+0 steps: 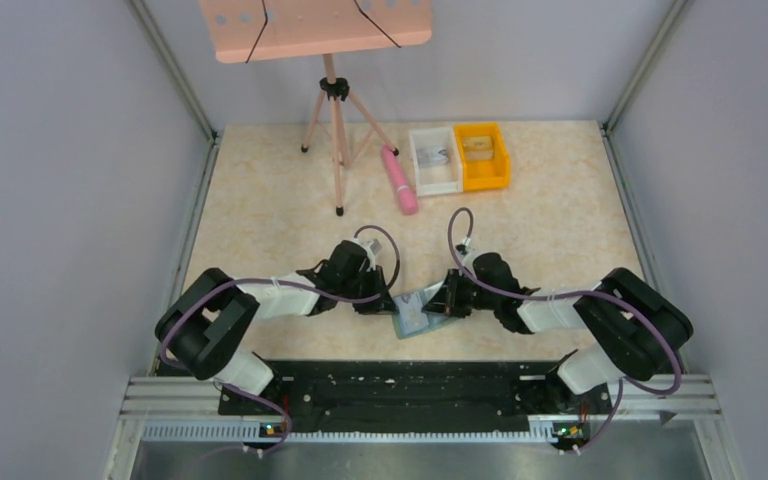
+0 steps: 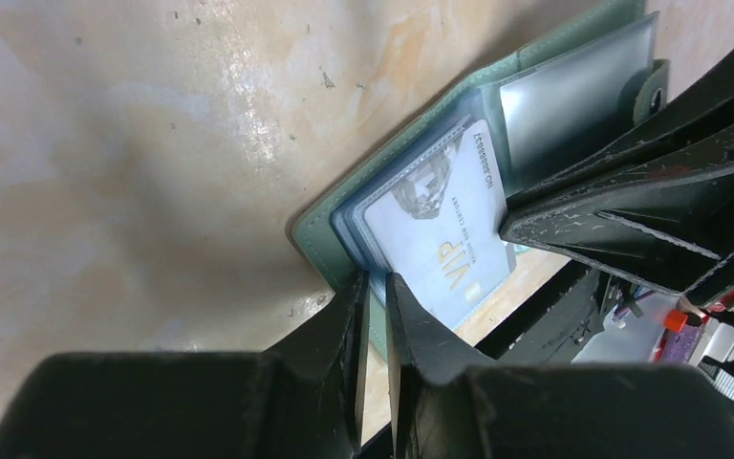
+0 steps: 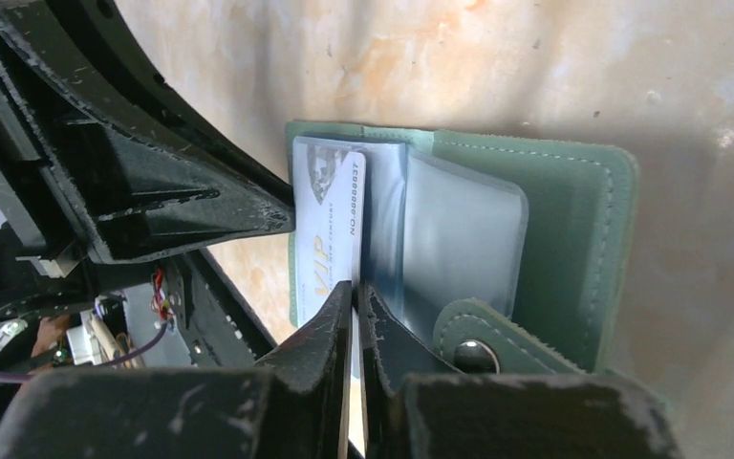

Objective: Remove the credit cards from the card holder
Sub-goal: Remove the credit card from the card holder.

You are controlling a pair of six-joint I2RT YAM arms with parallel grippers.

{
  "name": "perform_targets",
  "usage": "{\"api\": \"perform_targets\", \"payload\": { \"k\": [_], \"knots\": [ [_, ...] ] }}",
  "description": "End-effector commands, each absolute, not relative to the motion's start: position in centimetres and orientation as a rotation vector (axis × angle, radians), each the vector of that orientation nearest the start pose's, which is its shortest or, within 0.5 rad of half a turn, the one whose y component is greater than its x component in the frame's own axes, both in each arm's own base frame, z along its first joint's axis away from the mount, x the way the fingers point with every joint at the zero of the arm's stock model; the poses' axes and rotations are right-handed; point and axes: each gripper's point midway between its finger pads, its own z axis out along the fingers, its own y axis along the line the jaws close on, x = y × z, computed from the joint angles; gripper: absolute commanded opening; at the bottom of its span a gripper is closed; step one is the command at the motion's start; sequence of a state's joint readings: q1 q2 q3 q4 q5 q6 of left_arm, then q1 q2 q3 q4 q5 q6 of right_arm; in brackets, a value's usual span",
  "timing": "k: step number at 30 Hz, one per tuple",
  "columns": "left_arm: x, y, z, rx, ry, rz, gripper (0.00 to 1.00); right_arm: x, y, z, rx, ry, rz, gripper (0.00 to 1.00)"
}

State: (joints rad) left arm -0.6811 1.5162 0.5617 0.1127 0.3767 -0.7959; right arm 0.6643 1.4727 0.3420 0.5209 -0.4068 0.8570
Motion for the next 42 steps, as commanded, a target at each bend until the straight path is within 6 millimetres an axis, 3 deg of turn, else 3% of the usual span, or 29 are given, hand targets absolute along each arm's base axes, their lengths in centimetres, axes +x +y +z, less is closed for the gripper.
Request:
{"api": "perform_targets", "payload": {
  "k": [1,8,11,15,17,20,25,42],
  "knots": [
    [18.9,-27.0,0.4,0.08,2.714,-0.933,0.18,19.8,28.9,5.3,-0.098,2.33,1.332,0.0],
    [18.8,-27.1,0.2,0.082,2.723,-0.916,0.17,19.5,29.1,5.8,-0.108,2.321,1.365,0.0],
    [18.7,-27.1,0.2,0.083,2.725,-0.918,0.17,19.5,29.2,5.9,-0.113,2.325,1.373,0.08],
    [18.7,-27.1,0.2,0.085,2.724,-0.916,0.17,19.4,29.4,5.7,-0.121,2.335,1.378,0.12],
    [18.8,-27.2,0.3,0.085,2.722,-0.915,0.17,19.4,29.4,5.5,-0.118,2.341,1.377,0.11],
    [18.8,-27.0,0.2,0.081,2.73,-0.896,0.17,19.5,29.1,5.3,-0.102,2.348,1.363,0.0],
    [18.7,-25.6,-1.1,0.051,2.791,-0.762,0.17,20.1,27.6,5.1,-0.04,2.355,1.315,0.0],
    [18.6,-24.9,-1.9,0.035,2.818,-0.704,0.16,20.0,25.9,5.6,-0.027,2.341,1.318,0.03]
  ]
}}
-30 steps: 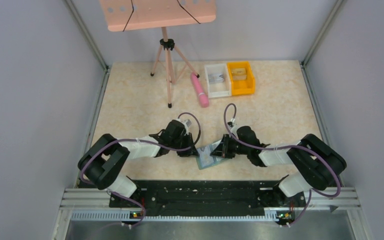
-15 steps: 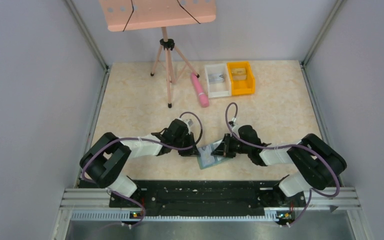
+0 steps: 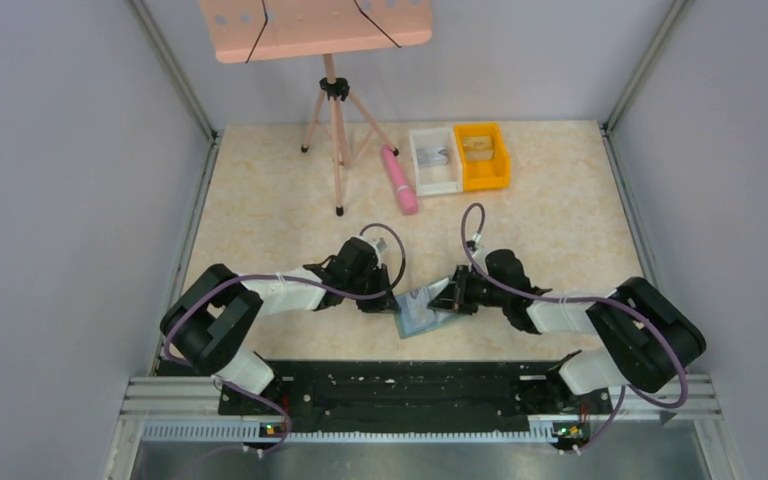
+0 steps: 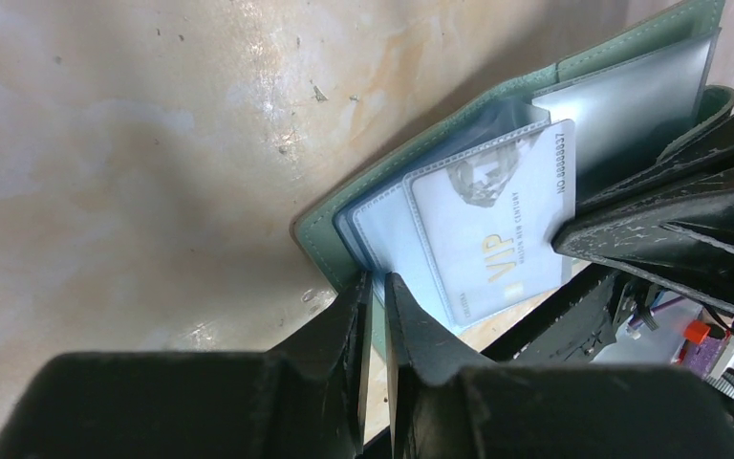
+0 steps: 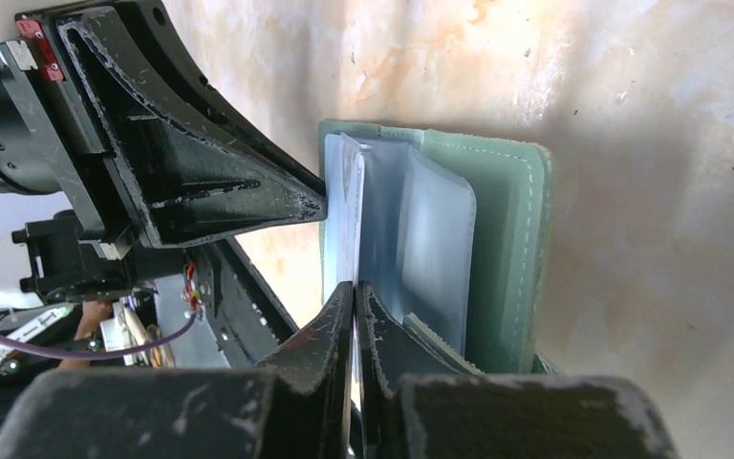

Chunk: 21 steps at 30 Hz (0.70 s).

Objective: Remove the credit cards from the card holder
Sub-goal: Remove the credit card from the card holder.

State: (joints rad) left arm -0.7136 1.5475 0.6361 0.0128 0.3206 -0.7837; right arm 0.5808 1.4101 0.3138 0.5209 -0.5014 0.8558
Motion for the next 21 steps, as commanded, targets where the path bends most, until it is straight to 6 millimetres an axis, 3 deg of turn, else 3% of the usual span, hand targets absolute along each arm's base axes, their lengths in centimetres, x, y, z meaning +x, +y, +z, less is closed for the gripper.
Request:
{"api": "perform_targets", "payload": {
  "k": [1,4,21],
  "knots": [
    [18.6,-24.9,-1.8,0.035,2.817,-0.706,0.16,20.0,25.8,5.6,-0.025,2.34,1.315,0.05],
    [18.6,-24.9,-1.8,0.033,2.821,-0.697,0.16,20.0,25.6,5.9,-0.033,2.329,1.318,0.0],
    [18.7,-24.8,-1.6,0.022,2.815,-0.697,0.16,20.5,24.1,5.9,0.017,2.351,1.261,0.0]
  ]
}}
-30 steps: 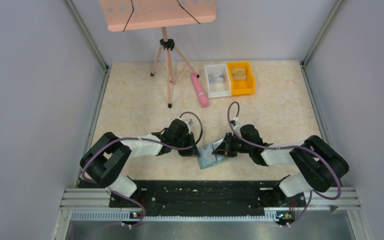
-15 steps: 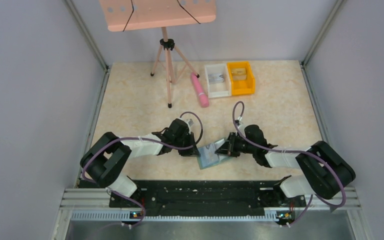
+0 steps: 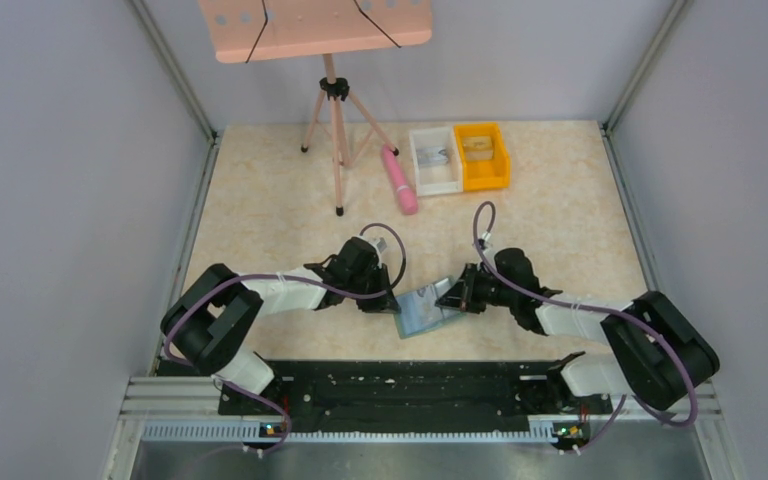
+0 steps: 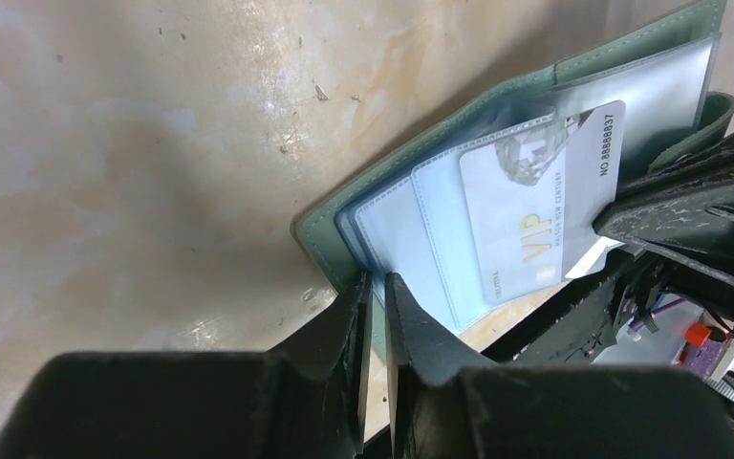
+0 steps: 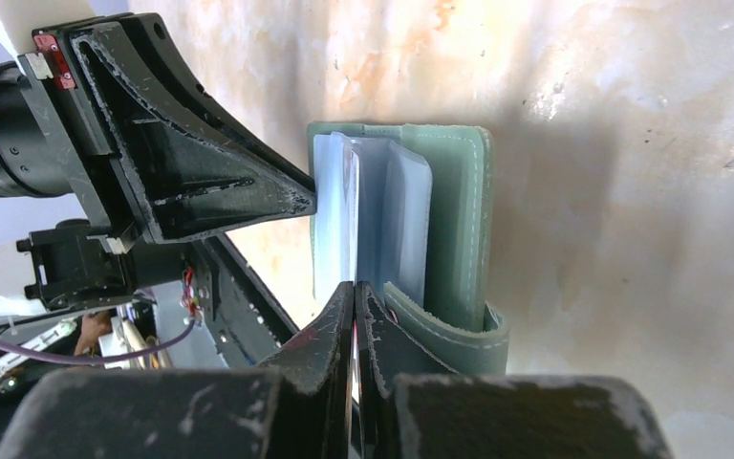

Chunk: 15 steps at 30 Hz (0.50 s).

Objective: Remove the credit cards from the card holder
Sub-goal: Remove the credit card from the card holder.

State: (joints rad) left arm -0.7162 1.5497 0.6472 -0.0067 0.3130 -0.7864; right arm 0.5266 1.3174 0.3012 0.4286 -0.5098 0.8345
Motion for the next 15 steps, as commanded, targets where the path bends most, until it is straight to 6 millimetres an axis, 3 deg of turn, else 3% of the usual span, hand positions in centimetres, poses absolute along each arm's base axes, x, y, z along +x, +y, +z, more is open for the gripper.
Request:
{"api": "perform_targets", "payload": {
  "k": [1,15],
  "knots": [
    [18.7,-24.8,-1.6,0.022,2.811,-0.698,0.16,20.5,24.0,6.0,0.017,2.356,1.258,0.0],
    [19.1,-24.3,-1.5,0.019,2.824,-0.629,0.16,21.2,21.0,7.0,0.102,2.336,1.122,0.0]
  ]
}}
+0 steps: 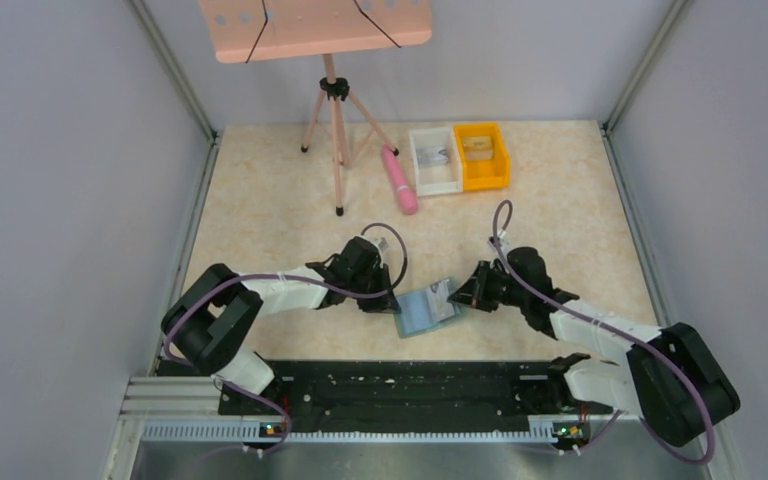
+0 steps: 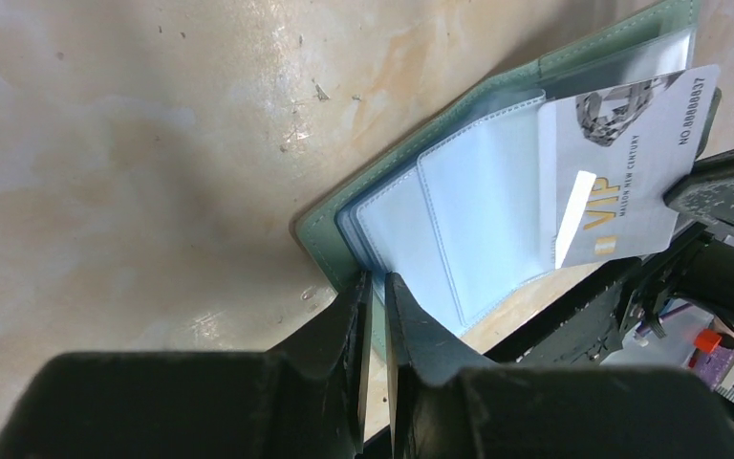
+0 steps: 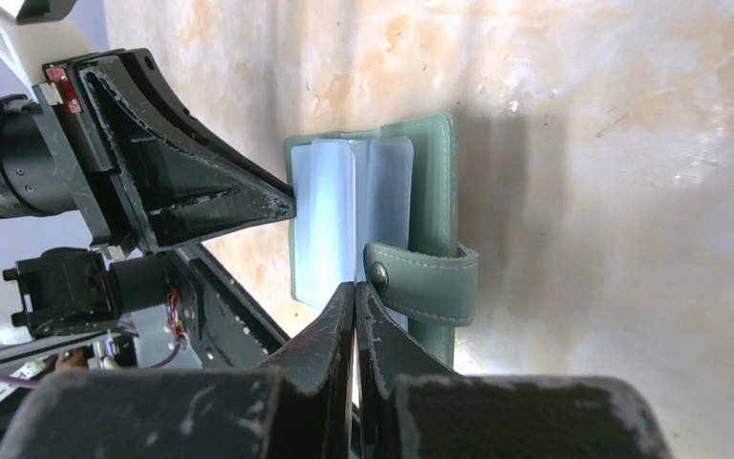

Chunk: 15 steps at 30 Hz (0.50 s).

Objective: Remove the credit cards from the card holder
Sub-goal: Remove the credit card from the card holder.

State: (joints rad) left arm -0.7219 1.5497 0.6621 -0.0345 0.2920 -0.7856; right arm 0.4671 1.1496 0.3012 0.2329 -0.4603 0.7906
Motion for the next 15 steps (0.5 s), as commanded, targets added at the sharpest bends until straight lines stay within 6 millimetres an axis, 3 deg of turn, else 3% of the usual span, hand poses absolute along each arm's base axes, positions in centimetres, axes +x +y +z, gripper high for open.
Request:
{"api": "perform_targets", "payload": {
  "k": [1,9,15],
  "knots": [
    [19.1,-24.4,-1.5,0.012,2.826,-0.632,0.16,21.2,20.8,7.1,0.107,2.332,1.121,0.0],
    [19.5,-24.9,-0.8,-0.023,2.82,-0.646,0.17,21.5,19.5,8.9,0.145,2.277,1.114,0.0],
    [20.1,-25.9,1.6,-0.015,2.77,-0.706,0.18,21.5,19.3,10.7,0.164,2.234,1.115,0.0]
  ]
}}
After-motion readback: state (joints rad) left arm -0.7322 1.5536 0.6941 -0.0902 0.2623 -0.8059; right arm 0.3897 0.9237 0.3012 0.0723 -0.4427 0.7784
